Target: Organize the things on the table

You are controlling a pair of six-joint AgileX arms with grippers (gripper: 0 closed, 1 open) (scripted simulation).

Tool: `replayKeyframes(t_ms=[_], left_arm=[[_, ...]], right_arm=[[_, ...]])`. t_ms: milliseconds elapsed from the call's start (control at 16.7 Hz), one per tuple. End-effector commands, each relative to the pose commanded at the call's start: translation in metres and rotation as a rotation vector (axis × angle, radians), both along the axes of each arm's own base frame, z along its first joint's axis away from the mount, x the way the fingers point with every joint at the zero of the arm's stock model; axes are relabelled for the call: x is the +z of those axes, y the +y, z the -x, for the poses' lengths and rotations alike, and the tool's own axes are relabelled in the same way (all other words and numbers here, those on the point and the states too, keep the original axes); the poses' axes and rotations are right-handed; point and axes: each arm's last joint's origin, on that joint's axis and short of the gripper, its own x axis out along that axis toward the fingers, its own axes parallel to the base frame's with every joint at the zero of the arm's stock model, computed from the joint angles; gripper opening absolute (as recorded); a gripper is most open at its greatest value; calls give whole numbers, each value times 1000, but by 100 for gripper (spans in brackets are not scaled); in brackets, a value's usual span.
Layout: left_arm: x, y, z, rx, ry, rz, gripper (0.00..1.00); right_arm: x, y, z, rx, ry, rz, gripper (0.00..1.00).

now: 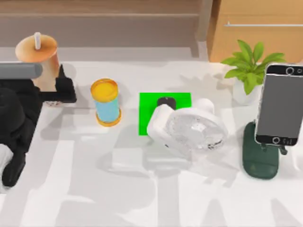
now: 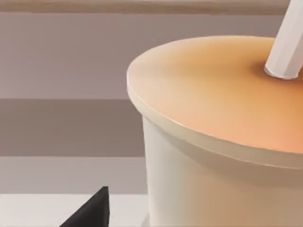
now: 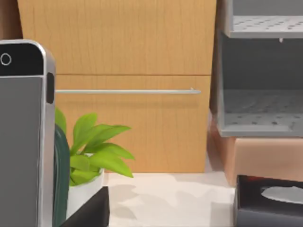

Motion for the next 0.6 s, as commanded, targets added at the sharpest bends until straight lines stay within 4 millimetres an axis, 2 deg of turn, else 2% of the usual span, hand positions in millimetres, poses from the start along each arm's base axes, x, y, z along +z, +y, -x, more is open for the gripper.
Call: replayKeyframes(t_ms=[360,600], left_arm=[[-3,-1,-26,0,-1,0,100],[-3,-1,-27,0,-1,0,100]], right_arm=[[0,0,0,0,0,0,100],[0,0,0,0,0,0,100]])
